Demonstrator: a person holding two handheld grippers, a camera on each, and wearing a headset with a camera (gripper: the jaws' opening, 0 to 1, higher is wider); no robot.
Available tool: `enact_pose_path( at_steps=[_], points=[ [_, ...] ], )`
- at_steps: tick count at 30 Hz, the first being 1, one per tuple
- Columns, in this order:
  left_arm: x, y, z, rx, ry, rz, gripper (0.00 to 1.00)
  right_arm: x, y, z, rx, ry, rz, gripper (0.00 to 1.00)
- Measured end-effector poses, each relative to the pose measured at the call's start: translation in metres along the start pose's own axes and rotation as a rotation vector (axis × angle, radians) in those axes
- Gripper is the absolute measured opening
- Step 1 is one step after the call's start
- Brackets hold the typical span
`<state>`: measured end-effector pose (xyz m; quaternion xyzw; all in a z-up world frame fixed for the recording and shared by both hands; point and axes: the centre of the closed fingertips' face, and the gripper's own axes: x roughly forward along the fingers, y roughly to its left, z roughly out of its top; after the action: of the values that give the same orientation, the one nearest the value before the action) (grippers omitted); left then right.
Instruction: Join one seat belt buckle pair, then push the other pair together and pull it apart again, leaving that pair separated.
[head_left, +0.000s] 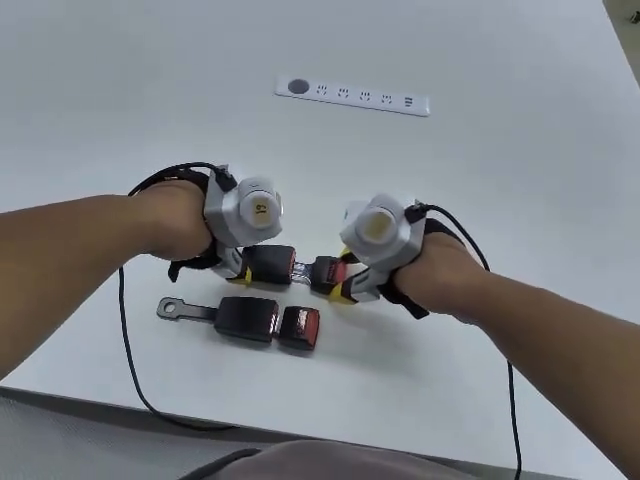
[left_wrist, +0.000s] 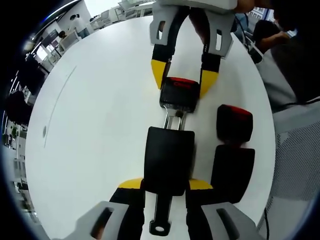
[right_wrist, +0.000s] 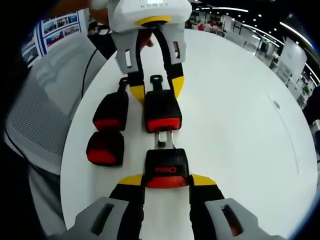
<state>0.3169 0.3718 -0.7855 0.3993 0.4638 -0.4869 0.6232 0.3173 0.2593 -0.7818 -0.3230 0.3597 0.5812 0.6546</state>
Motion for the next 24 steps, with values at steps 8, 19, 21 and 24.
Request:
enact_pose_path(
  at_steps=[8, 19, 21, 24],
  points=[
    [0.001, -0.001, 0.0, 0.004, 0.011, -0.007, 0.31, -0.015, 0.001, -0.02, 0.014, 0.01, -0.031, 0.31],
    [0.002, 0.0, -0.001, 0.005, 0.003, 0.001, 0.31, -0.042, -0.001, -0.066, -0.004, 0.075, -0.074, 0.32],
    [0.002, 0.0, -0.001, 0.009, 0.001, 0.001, 0.31, -0.047, -0.001, -0.072, -0.002, 0.08, -0.078, 0.32],
    [0.001, 0.001, -0.001, 0.008, -0.007, -0.002, 0.31, -0.052, -0.004, -0.08, 0.011, 0.086, -0.085, 0.32]
  ],
)
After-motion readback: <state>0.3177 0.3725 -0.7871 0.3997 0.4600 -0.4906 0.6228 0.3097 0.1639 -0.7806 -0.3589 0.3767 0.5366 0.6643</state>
